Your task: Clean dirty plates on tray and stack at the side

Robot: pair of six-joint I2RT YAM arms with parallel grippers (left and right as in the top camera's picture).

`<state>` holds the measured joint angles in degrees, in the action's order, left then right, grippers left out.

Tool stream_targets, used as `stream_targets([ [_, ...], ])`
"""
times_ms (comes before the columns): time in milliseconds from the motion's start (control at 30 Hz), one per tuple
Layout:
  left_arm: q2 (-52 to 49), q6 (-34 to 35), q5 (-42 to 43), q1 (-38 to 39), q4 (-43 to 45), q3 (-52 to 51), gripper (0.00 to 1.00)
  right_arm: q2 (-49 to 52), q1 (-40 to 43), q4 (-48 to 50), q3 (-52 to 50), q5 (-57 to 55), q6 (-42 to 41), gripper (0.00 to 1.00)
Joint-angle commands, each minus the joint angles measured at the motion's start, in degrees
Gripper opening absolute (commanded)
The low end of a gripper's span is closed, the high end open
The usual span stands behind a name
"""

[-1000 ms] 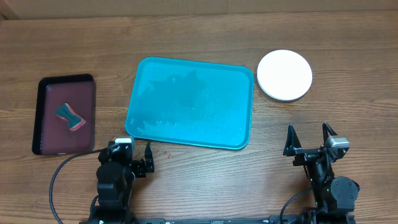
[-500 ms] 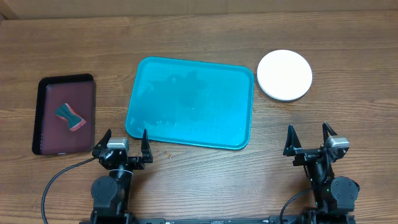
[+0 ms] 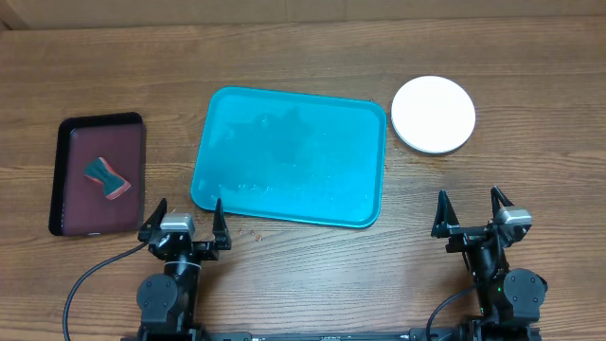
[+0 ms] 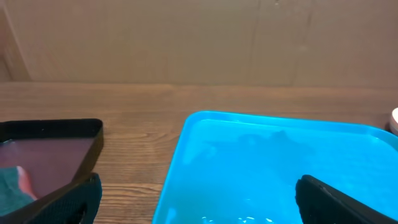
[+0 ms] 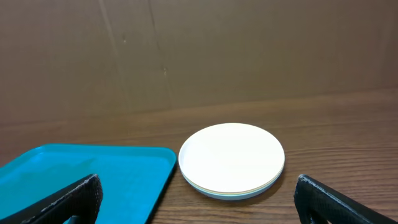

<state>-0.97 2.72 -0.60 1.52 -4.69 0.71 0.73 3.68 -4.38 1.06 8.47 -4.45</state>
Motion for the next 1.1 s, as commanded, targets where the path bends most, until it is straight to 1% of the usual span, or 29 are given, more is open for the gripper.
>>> stream_targets([
  [0, 0.79, -1.49, 0.87, -0.94, 0.17, -0.44, 1.0, -0.57, 0.15, 0.24, -0.61, -0.76, -0.02, 1.0],
  [1067, 0.79, -1.53, -1.33, -1.2, 0.2, -0.46, 1.0, -0.57, 0.15, 0.24, -0.61, -0.76, -0.02, 1.0],
])
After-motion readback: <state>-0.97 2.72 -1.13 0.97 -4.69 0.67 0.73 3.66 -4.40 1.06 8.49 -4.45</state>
